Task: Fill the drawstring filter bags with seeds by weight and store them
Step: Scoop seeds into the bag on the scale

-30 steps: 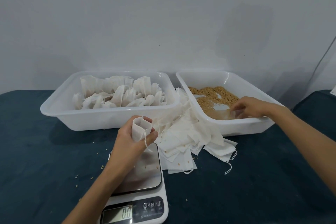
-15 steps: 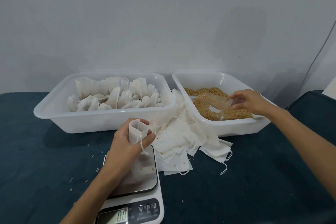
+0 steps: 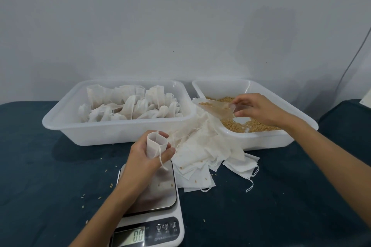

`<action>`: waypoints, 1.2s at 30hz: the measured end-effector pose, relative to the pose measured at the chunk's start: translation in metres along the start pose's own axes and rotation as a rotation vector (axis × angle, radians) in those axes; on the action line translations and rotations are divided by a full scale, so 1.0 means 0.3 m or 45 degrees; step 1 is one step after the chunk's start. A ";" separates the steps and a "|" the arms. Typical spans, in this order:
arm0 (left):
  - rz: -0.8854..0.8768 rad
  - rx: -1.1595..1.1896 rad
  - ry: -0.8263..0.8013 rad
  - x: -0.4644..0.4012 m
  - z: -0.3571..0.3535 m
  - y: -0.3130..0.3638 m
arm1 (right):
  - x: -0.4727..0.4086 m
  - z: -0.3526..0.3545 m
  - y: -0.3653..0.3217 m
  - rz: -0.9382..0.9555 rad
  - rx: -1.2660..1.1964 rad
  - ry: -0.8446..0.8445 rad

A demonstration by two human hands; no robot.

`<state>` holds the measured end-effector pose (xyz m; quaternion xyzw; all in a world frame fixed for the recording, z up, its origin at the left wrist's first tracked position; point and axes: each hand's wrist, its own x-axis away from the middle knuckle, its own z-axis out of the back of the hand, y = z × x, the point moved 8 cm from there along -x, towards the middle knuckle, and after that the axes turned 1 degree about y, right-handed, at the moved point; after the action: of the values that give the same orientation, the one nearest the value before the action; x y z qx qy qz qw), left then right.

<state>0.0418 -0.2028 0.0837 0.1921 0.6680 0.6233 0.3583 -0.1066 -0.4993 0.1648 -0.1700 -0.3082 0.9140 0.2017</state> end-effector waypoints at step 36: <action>0.022 -0.059 -0.034 0.017 0.004 -0.011 | 0.093 -0.154 -0.473 0.585 0.646 0.015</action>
<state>0.0398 -0.1988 0.0794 0.1978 0.6470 0.6390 0.3661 -0.0730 -0.3596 0.2145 -0.1847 -0.0236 0.9821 0.0284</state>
